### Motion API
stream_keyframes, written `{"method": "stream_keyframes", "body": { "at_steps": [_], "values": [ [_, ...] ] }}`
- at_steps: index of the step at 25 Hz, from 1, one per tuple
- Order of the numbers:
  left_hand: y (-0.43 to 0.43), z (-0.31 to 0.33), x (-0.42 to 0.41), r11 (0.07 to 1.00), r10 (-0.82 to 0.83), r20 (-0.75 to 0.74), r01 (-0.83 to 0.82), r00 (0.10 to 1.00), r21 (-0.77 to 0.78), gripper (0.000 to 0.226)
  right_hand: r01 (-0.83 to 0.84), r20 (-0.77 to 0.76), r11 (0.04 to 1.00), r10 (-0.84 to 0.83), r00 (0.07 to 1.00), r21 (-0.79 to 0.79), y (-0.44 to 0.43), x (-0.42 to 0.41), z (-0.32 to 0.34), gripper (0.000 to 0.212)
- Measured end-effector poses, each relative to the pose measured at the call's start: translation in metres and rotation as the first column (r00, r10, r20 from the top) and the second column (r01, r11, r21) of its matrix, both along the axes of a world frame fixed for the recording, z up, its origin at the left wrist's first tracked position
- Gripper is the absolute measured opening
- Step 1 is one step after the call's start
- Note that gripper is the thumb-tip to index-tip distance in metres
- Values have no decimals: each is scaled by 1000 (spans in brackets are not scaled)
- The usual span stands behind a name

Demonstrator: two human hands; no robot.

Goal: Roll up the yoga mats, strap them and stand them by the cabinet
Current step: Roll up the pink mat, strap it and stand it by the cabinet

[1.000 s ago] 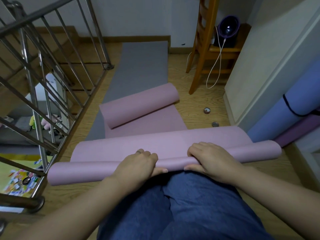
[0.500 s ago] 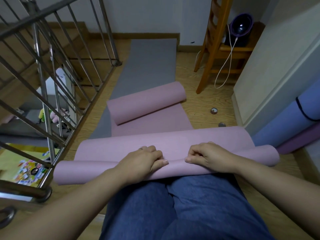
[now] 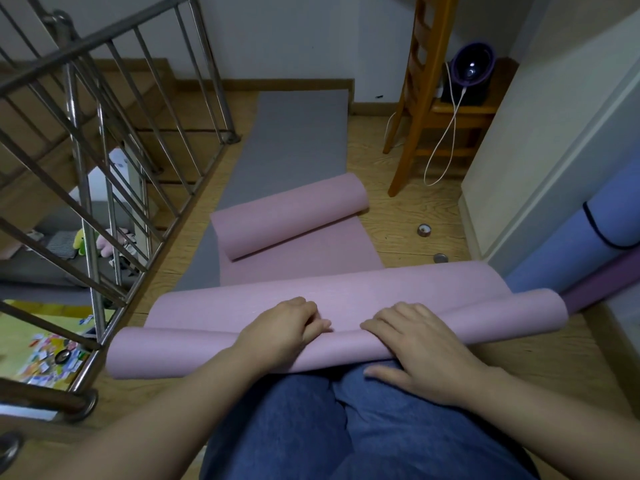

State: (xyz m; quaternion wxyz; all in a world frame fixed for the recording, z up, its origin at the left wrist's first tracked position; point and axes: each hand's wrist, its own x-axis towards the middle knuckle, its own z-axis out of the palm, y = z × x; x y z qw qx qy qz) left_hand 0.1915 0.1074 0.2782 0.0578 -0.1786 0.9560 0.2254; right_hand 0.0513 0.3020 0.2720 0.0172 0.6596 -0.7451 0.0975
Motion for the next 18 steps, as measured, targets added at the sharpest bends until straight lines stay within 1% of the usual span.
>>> {"method": "stream_keyframes", "body": {
  "at_steps": [2,3,4,5,6,7,8,9,10,11,12,13,14,15,16,17,18],
  "values": [
    [0,2,3,991,100,-90,-90,991,102,27,41,-9,995,-41,999,90,-5,-5,4,60],
    [2,4,6,989,117,-153,-101,981,112,27,58,20,986,-62,998,154,-12,-9,8,70],
    [3,6,10,997,71,-239,-63,968,38,26,66,66,972,-83,994,224,-21,-13,11,78],
    [4,5,15,994,-50,-311,16,949,-112,28,57,124,954,-98,987,294,-27,-16,15,79],
    [4,2,21,953,-199,-318,107,927,-284,33,44,169,944,-105,980,326,-31,-19,16,71],
    [6,-3,27,884,-317,-262,184,912,-430,40,35,219,937,-117,969,346,-33,-22,16,58],
    [7,-7,32,831,-364,-205,218,909,-512,45,33,282,932,-144,949,362,-35,-23,17,47],
    [8,-11,34,804,-369,-187,212,910,-556,48,39,341,930,-174,924,366,-35,-25,17,41],
    [8,-14,35,801,-352,-188,191,917,-567,48,57,379,935,-198,904,351,-36,-24,18,40],
    [8,-15,34,802,-333,-187,173,924,-572,47,80,405,957,-193,894,278,-36,-23,15,41],
    [7,-15,33,811,-318,-175,171,932,-560,46,93,382,984,-145,913,154,-32,-22,13,43],
    [5,-13,31,813,-316,-162,179,935,-554,47,70,292,997,-79,953,43,-27,-21,10,45],
    [3,-11,30,819,-308,-125,196,943,-540,50,30,175,999,-25,984,-26,-20,-19,7,48],
    [2,-7,28,834,-289,-73,213,955,-509,56,2,84,999,1,997,-39,-13,-15,3,50],
    [1,-1,25,863,-267,-31,225,963,-452,66,6,26,999,-5,1000,-36,-8,-10,0,51],
    [-1,3,20,894,-242,7,226,970,-387,73,32,-4,999,-32,999,-27,-8,-7,0,49],
    [-4,7,17,929,-210,71,221,975,-298,75,58,-16,998,-59,998,-6,-11,-7,1,47]
  ]
}}
